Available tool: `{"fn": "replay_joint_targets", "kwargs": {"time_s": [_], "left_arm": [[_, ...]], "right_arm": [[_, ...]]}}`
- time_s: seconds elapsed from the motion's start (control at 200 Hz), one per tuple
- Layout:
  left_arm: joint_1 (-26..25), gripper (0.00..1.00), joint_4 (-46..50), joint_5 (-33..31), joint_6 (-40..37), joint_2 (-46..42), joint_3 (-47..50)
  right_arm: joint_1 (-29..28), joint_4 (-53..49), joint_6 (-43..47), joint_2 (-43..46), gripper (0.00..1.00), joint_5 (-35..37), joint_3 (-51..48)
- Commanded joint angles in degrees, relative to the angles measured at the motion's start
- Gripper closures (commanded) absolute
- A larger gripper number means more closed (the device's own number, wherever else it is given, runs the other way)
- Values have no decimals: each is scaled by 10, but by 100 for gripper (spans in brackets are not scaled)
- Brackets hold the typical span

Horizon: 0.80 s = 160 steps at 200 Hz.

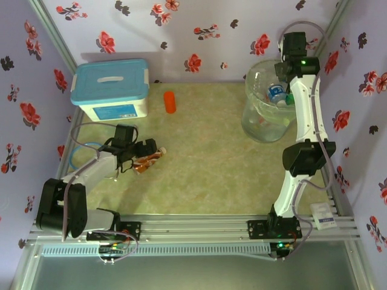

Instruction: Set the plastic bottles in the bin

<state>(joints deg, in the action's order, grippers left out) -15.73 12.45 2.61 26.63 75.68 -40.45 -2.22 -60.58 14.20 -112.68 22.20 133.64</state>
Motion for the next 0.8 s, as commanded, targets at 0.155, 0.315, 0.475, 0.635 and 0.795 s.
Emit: {"fn": "replay_joint_targets", "kwargs": {"time_s": [0.155, 0.315, 0.475, 0.635, 0.795], "left_arm": [[4, 0, -2, 2, -5, -9, -5], [4, 0, -1, 2, -5, -8, -7], [4, 0, -10, 3, -1, 1, -6], [3, 0, -14, 5, -1, 3, -6], [3, 0, -13, 5, -2, -1, -3]], "right_arm": [[17, -105, -82, -39, 33, -63, 21], [17, -133, -123, -26, 16, -71, 69], [17, -134, -139, 7, 12, -50, 81], [17, -122, -145, 22, 22, -43, 76], [22, -119, -126, 3, 43, -5, 67]]}}
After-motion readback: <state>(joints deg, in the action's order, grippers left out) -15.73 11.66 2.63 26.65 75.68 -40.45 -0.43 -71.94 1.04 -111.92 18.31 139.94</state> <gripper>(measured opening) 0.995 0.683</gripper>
